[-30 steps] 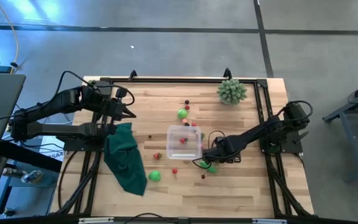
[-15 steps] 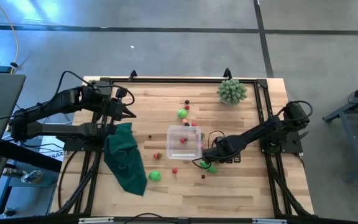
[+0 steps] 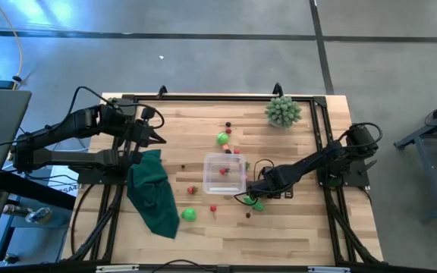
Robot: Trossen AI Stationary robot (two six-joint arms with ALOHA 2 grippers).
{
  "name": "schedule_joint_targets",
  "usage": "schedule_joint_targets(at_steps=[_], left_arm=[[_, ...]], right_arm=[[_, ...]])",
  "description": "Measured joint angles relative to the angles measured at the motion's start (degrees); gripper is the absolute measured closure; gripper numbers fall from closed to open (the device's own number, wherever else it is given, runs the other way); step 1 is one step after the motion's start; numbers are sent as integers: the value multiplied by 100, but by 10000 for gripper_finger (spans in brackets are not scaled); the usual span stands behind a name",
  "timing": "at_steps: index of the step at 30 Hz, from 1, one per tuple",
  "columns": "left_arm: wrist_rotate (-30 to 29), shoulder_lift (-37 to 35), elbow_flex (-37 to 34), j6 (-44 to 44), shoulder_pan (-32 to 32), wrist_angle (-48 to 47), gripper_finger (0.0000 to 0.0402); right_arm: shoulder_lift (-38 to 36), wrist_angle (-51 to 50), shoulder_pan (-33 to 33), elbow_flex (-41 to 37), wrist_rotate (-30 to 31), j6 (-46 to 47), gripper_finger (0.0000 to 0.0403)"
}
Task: Pick and placing Produce into tupperware
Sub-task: Put the red strawberry into the transparent bin
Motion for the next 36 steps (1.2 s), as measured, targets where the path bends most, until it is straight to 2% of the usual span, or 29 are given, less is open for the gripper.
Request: schedule_joint_targets(at_steps=[17,21,28,32,36], left_arm=[[-1,0,0,0,0,0,401],[-2,0,0,0,0,-1,401],[0,0,0,-1,1,-2,401],[0,0,0,0,0,1,401],[-1,0,0,0,0,-2,401]], right_arm=[[-2,185,8,0,315,-479,261],[0,244,15,60,595,-697,261],[-182,-81,15,636,1111,-1243,261],[-364,-616,15,1225,1533,-1643,261],[-391,-1207,-106,2063,2030,-2435,261]])
